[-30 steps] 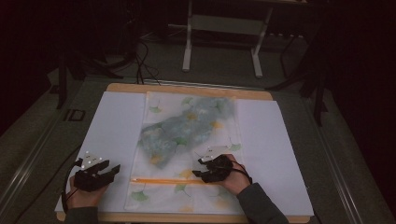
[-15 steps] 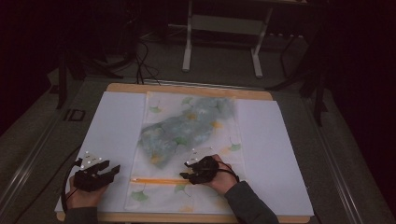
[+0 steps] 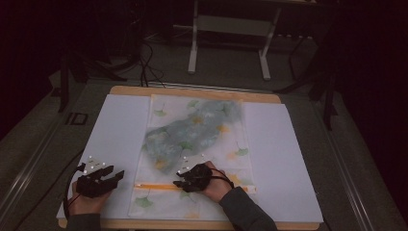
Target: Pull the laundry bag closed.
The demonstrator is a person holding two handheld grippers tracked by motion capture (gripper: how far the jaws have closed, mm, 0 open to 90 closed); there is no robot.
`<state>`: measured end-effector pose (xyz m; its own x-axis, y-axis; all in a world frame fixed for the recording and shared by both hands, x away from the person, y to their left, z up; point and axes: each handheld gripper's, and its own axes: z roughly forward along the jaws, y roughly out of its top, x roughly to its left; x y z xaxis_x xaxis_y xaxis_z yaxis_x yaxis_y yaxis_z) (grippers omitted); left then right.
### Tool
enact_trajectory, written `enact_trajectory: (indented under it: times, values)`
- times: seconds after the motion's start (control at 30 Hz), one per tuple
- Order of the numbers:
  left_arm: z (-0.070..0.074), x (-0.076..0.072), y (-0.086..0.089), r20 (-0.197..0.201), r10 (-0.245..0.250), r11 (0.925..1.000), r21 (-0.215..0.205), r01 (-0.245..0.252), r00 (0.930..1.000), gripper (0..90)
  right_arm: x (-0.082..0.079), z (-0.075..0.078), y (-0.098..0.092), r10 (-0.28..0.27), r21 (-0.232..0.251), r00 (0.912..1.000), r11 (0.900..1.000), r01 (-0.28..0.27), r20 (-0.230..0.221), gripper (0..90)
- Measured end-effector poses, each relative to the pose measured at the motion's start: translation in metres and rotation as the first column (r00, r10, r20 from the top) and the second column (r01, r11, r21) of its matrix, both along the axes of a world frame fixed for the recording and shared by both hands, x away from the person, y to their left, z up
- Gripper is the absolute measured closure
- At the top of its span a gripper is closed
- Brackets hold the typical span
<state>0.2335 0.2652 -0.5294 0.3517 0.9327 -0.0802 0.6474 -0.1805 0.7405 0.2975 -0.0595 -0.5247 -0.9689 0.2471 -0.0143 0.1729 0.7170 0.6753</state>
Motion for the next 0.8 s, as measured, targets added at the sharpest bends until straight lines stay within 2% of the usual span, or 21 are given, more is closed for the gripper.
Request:
enact_trajectory:
  times: [0.3, 0.8]
  values:
    - [0.0, 0.0, 0.0, -0.002, -0.004, 1.0, -0.003, 0.004, 1.0, 51.9, -0.002, -0.001, 0.02, 0.029, 0.008, 0.9996, 1.0, -0.029, -0.008, 65.1]
    - [0.0, -0.001, 0.002, -0.005, -0.004, 0.9999, -0.012, 0.004, 1.0, 52.6, -0.005, -0.005, 0.042, 0.053, 0.009, 0.9985, 0.999, -0.053, -0.016, 68.0]
